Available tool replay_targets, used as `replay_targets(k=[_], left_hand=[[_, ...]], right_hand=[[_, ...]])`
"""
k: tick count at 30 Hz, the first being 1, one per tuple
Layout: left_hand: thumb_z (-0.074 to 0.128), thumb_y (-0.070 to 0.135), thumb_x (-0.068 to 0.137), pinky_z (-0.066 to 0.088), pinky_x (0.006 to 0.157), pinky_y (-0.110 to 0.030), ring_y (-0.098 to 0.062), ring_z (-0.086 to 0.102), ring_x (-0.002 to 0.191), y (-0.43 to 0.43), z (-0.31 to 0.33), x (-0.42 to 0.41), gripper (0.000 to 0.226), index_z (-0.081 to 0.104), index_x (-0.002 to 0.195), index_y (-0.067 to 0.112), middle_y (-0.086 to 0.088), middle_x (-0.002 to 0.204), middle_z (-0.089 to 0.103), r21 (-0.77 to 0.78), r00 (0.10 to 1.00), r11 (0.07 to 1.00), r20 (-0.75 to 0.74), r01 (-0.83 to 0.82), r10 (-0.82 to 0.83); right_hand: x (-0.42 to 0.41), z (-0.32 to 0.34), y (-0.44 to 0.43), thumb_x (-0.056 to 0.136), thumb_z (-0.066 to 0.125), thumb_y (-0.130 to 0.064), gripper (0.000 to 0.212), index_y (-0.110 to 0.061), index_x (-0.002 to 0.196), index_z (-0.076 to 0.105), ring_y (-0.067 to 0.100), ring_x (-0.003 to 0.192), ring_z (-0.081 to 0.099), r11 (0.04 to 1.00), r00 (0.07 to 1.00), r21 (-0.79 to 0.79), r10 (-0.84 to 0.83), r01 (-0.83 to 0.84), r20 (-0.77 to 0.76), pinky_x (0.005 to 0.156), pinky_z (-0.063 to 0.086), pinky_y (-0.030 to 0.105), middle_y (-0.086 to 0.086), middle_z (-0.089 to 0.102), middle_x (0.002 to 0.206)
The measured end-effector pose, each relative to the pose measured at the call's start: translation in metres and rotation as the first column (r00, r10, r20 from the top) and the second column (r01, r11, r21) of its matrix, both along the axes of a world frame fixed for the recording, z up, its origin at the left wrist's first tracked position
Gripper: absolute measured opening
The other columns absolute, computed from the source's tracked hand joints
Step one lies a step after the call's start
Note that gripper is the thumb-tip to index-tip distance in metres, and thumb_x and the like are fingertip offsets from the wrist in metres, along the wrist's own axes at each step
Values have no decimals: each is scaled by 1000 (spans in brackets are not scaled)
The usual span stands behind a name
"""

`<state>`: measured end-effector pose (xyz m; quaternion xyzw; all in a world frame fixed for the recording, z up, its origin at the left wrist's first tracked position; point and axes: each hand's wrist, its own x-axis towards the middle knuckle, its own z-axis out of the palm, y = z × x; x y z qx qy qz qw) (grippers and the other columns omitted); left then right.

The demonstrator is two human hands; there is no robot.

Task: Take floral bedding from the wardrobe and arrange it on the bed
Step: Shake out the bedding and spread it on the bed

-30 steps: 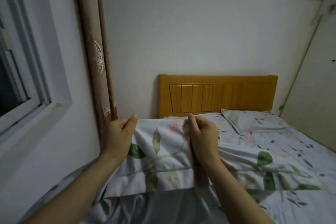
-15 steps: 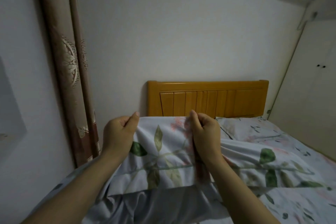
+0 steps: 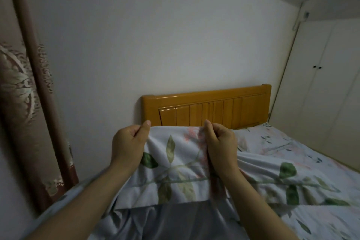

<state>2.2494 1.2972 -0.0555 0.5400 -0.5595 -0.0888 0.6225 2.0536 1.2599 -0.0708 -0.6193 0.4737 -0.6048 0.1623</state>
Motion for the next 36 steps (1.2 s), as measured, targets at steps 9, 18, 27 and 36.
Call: replay_targets(k=[9,18,27,36], left_hand=[[53,29,91,25,37,-13,-7,34,36,-148,-2,35,55,29,42,19,7,33,29,2,999,999,21,47,-47],[52,32,91,27,39,-14,-7,34,39,-294,-8,90,51,36,45,14,-1,43,34,17,988,988,-2,155,-155],[53,29,90,31,47,-24,-10,38,48,-427,-5,136,53,44,49,-3,-16,49,43,5,929,929,-12,370,-370],[53,27,91,23,37,-14,-7,31,35,-531,-10,101,56,27,42,22,7,31,30,-1,832,832,21,555,-555]], right_hand=[[31,-4,-140,95,47,-32,47,-1,62,58,30,47,42,999,998,-20,-42,43,38,46,38,41,16,49,51],[84,-5,-263,95,48,-30,45,-4,59,55,20,46,41,992,991,-14,-126,127,36,46,38,38,8,46,48],[134,-4,-347,95,48,-30,45,1,63,57,33,51,45,947,946,-4,-321,321,41,50,42,43,19,49,54],[108,-13,-415,96,48,-26,45,-17,52,50,7,43,38,841,841,-14,-541,541,-24,44,30,16,-3,41,45]])
